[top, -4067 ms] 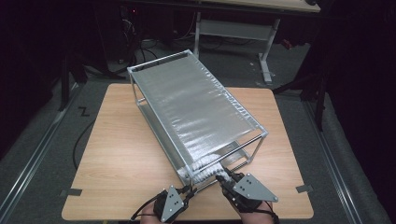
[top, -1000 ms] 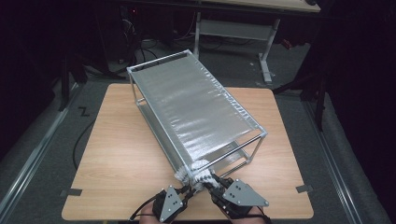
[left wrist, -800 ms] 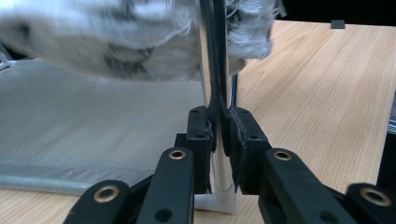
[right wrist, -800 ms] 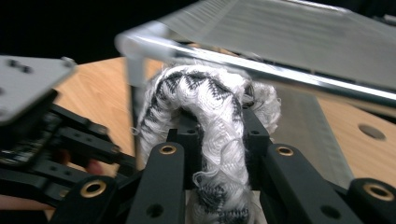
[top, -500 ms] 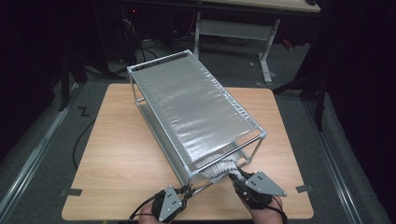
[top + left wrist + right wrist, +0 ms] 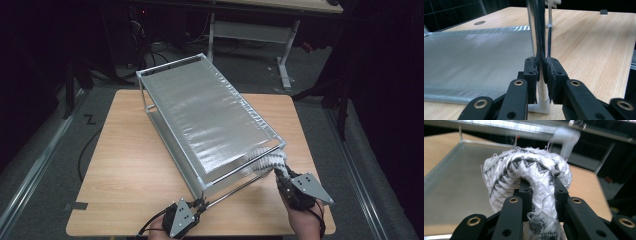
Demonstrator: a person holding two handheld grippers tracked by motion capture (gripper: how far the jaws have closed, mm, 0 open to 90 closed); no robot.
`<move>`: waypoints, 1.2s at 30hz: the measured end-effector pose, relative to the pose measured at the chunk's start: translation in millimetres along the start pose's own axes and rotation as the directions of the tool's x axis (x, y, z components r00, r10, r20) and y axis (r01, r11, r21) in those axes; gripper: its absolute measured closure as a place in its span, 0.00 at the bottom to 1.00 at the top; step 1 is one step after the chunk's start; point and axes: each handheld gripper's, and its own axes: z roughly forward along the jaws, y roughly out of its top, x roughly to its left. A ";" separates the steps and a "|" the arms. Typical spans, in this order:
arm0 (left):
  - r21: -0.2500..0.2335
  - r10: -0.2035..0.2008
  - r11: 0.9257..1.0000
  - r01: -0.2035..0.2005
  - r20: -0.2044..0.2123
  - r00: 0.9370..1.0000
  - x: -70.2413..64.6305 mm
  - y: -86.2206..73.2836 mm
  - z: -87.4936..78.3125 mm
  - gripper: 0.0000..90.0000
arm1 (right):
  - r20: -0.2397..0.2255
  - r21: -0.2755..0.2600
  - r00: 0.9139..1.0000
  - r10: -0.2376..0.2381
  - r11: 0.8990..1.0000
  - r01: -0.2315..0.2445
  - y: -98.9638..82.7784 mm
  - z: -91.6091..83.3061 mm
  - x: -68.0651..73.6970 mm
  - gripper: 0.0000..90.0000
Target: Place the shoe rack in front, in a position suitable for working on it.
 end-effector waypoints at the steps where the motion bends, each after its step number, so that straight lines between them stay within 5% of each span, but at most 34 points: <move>1: 0.000 0.001 1.000 -0.001 0.001 1.000 -0.1 0.1 -0.1 0.88 | 0.013 -0.011 1.000 -0.008 1.000 0.009 3.4 0.1 0.2 0.84; 6: 0.002 0.004 1.000 -0.004 0.003 1.000 0.0 0.3 -0.3 0.88 | 0.028 0.002 0.999 -0.019 1.000 0.019 7.4 10.9 2.2 0.84; 18: 0.000 0.006 1.000 -0.006 0.013 1.000 0.6 0.2 0.8 0.88 | 0.010 0.143 1.000 -0.019 0.990 0.018 -25.3 35.6 3.1 0.83; 27: 0.000 0.009 1.000 -0.009 0.016 1.000 0.8 0.2 0.9 0.88 | -0.037 0.256 0.999 0.009 0.967 0.001 -51.0 51.2 2.1 0.83; 32: 0.000 0.011 1.000 -0.011 0.015 1.000 0.7 0.3 0.9 0.88 | -0.073 0.326 0.996 0.047 0.945 -0.021 -62.4 58.2 2.4 0.83; 36: -0.001 0.012 1.000 -0.012 0.014 1.000 0.7 0.1 1.0 0.88 | -0.073 0.338 0.996 0.049 0.941 -0.021 -64.5 60.6 3.0 0.83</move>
